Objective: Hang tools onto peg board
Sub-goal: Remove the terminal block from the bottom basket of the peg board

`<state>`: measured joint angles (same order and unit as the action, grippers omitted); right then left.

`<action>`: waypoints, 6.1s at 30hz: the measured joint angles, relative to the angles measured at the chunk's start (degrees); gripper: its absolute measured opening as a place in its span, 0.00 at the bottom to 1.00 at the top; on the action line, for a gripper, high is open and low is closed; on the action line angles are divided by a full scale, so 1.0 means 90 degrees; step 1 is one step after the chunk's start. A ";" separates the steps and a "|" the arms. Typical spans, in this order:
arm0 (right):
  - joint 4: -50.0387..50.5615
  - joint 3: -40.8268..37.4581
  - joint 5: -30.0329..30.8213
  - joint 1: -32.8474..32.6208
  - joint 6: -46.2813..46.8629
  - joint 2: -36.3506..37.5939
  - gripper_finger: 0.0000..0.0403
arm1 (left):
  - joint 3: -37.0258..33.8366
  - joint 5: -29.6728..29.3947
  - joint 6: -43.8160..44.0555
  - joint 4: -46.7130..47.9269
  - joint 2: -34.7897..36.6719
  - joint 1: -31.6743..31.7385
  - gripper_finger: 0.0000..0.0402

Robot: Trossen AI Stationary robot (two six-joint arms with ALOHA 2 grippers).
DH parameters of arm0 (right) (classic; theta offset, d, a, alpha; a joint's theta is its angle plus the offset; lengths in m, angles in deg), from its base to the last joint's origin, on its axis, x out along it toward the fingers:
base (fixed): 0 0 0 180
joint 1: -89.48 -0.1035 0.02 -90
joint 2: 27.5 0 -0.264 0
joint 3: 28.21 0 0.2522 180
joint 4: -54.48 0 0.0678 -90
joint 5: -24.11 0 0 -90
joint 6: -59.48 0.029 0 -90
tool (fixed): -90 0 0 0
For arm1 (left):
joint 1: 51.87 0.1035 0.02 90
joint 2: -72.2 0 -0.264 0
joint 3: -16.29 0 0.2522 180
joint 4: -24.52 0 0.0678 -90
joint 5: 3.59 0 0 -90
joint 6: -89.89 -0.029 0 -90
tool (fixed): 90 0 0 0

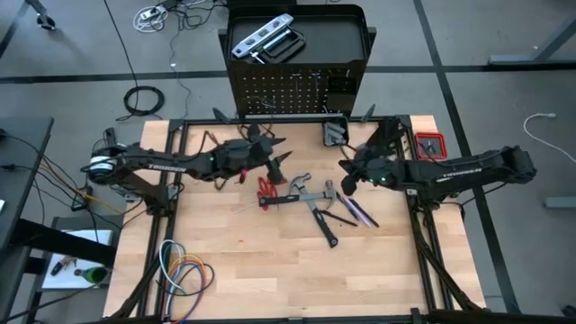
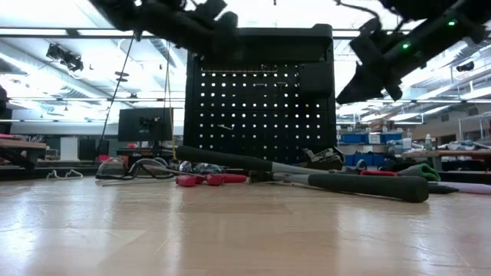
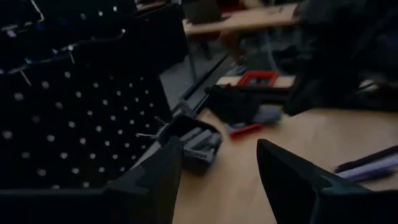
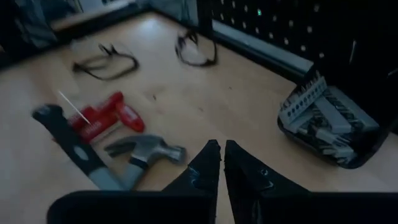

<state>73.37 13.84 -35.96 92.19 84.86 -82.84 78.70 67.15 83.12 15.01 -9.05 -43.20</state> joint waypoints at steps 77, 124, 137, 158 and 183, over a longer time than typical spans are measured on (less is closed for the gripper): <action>-0.3730 0.0523 0.0226 0.2470 -0.4305 -0.4477 0.11 | -0.2731 0.0228 0.1438 -0.2784 0.0342 -0.0228 0.51; -0.1635 0.0533 0.0678 0.2108 -0.3978 -0.2972 0.50 | -0.2731 0.0229 0.1440 -0.2447 0.0338 -0.0228 0.51; -0.2669 0.0526 -0.0104 0.3127 -0.4937 -0.3603 0.62 | -0.2728 0.0303 0.1520 -0.2438 0.0338 -0.0231 0.51; -0.2669 0.0531 -0.1316 0.3839 -0.4786 -0.3617 0.61 | -0.2728 0.0316 0.1418 -0.2447 0.0340 -0.0228 0.51; -0.2237 0.0521 0.0153 0.2663 -0.5097 -0.3197 0.30 | -0.2728 0.0139 0.1257 -0.2567 0.0340 -0.0226 0.51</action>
<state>53.24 18.53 -34.58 116.15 38.99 -111.61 54.15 68.41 94.44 -8.09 -5.99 -45.23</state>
